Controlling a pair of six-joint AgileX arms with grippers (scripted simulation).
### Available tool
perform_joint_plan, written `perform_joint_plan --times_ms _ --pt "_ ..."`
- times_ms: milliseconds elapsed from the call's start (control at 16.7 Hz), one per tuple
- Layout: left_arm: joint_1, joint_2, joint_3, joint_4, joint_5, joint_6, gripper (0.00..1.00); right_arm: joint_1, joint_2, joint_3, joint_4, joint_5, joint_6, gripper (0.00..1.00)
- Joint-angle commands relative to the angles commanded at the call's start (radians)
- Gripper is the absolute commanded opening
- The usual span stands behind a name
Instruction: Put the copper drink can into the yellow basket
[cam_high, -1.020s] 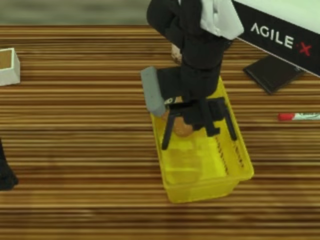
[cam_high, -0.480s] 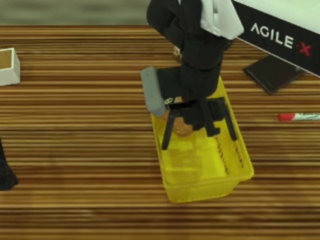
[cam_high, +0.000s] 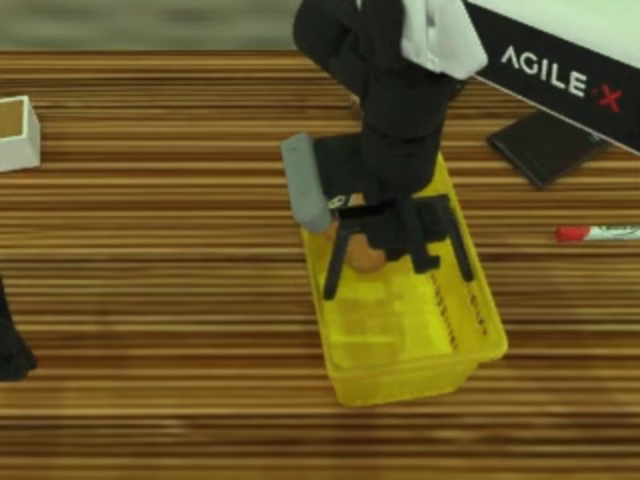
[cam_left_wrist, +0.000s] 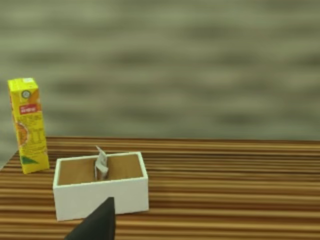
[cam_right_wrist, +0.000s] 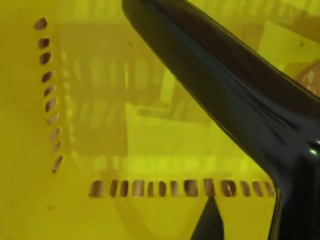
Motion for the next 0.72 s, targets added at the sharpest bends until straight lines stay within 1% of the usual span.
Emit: perform_joint_plan --times_ms 300,600,720 --pt "0.000 0.000 0.000 0.000 0.000 0.000 1.00 -0.004 0.000 0.018 -0.018 0.000 -0.004 0.00" --pt "0.000 0.000 0.000 0.000 0.000 0.000 1.00 -0.025 -0.022 0.135 -0.161 0.000 -0.032 0.00" --pt "0.000 0.000 0.000 0.000 0.000 0.000 1.00 -0.029 -0.027 0.154 -0.182 0.000 -0.037 0.00"
